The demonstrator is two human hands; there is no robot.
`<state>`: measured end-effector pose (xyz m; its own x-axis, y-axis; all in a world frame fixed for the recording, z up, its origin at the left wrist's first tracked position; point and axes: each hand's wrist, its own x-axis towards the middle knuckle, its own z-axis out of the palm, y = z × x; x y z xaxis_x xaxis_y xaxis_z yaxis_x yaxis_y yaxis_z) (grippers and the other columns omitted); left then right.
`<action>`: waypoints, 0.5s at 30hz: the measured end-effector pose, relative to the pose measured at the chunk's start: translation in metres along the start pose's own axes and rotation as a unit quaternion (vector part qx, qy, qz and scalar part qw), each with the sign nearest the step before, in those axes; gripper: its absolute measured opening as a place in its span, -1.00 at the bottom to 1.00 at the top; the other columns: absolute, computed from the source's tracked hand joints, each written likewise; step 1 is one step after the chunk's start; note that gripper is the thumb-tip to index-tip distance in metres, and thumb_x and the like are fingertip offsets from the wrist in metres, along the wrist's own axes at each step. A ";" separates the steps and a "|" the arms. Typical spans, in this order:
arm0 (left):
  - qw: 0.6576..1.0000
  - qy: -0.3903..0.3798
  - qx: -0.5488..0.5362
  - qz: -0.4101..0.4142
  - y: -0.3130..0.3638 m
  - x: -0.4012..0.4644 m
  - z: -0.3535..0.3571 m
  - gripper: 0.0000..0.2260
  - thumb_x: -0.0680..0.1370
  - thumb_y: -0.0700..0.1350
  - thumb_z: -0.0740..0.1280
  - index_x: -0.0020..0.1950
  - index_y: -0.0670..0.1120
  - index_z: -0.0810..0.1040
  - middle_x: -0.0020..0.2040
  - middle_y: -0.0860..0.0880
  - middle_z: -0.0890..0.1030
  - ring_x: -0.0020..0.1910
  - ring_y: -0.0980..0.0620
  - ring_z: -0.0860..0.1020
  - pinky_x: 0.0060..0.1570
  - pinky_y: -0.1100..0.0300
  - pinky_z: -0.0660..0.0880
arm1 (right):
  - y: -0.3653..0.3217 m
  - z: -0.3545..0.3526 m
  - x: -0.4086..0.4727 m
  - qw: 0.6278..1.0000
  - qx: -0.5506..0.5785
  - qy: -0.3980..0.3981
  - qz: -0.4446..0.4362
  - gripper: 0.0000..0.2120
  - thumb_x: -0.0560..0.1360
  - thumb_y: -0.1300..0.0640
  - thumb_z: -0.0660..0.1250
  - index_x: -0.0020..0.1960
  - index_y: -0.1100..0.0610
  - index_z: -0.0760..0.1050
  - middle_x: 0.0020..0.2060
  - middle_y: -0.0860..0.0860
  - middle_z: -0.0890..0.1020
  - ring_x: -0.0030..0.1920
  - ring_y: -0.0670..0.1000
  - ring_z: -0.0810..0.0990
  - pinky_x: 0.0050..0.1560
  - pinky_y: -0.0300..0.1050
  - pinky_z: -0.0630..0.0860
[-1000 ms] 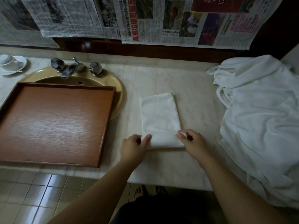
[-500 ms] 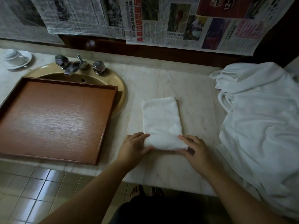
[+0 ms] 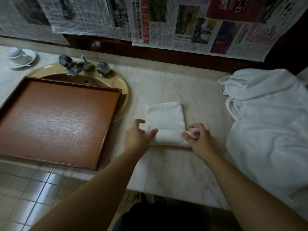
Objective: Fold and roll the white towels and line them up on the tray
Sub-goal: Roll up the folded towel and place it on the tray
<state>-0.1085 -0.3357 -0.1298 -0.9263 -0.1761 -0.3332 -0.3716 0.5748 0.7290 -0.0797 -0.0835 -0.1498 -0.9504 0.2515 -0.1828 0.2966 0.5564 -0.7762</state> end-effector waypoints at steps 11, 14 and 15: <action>0.901 -0.037 0.245 0.357 -0.054 0.000 -0.007 -0.46 0.59 0.27 0.31 0.53 0.09 0.48 0.35 0.03 0.55 0.16 -0.03 0.49 0.16 -0.06 0.55 | 0.032 -0.020 -0.037 0.969 -0.113 -0.023 -0.220 -0.44 0.46 0.12 0.59 0.43 0.04 0.56 0.25 -0.03 0.60 0.18 -0.07 0.58 0.26 -0.44 0.37; 0.943 -0.083 0.196 0.257 -0.033 0.005 -0.006 -0.50 0.61 0.29 0.29 0.48 0.10 0.53 0.33 0.06 0.56 0.20 0.01 0.50 0.26 0.05 0.49 | 0.020 -0.021 -0.025 0.985 -0.064 -0.081 -0.139 -0.48 0.56 0.06 0.49 0.49 0.02 0.49 0.20 -0.10 0.56 0.15 -0.18 0.51 0.14 -0.58 0.30; 0.955 -0.094 0.173 0.224 -0.026 0.007 -0.006 -0.52 0.61 0.30 0.28 0.44 0.09 0.57 0.30 0.06 0.56 0.19 0.02 0.51 0.24 0.07 0.48 | 0.017 -0.021 -0.019 0.988 -0.054 -0.097 -0.110 -0.50 0.58 0.03 0.46 0.50 -0.01 0.47 0.18 -0.09 0.55 0.13 -0.14 0.53 0.09 -0.56 0.32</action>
<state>-0.1052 -0.3565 -0.1477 -0.9478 0.2761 -0.1595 0.1314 0.7940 0.5936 -0.0545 -0.0623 -0.1470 -0.9900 -0.0358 -0.1364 0.0782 0.6652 -0.7425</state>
